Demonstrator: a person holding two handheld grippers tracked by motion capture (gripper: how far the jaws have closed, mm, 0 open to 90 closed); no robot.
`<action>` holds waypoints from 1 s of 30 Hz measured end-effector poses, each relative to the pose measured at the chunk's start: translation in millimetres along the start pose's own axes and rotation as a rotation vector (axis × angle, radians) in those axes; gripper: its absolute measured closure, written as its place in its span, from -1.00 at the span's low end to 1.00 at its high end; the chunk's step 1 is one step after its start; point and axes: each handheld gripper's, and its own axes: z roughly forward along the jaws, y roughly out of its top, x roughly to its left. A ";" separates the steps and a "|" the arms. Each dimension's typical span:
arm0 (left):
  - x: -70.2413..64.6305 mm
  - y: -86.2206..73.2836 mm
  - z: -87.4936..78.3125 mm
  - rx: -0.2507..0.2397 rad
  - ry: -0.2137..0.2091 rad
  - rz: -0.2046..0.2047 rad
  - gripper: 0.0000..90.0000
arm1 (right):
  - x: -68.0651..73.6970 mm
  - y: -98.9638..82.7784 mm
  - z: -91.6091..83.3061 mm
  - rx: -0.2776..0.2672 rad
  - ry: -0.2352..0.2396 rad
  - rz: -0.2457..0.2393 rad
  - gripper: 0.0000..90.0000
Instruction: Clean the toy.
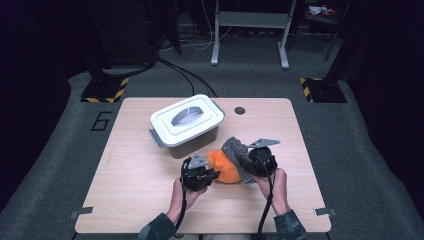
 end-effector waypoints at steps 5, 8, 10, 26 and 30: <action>0.9 -1.2 0.1 -0.003 -0.005 0.002 0.68 | -3.7 -2.7 5.7 -0.006 0.014 0.023 0.66; -0.2 -1.2 -0.5 0.005 -0.002 0.007 0.41 | -4.9 -2.1 7.1 0.002 0.009 0.025 0.66; -2.4 -1.8 -0.5 0.007 0.026 0.027 0.32 | -5.1 -1.9 7.4 0.004 0.012 0.028 0.66; -17.9 -8.3 14.0 0.053 0.174 0.236 0.26 | -4.2 -1.0 8.7 -0.005 -0.001 0.031 0.66; -15.9 -8.9 18.0 0.066 0.162 0.232 0.57 | -3.5 -2.8 7.8 -0.010 -0.002 0.034 0.66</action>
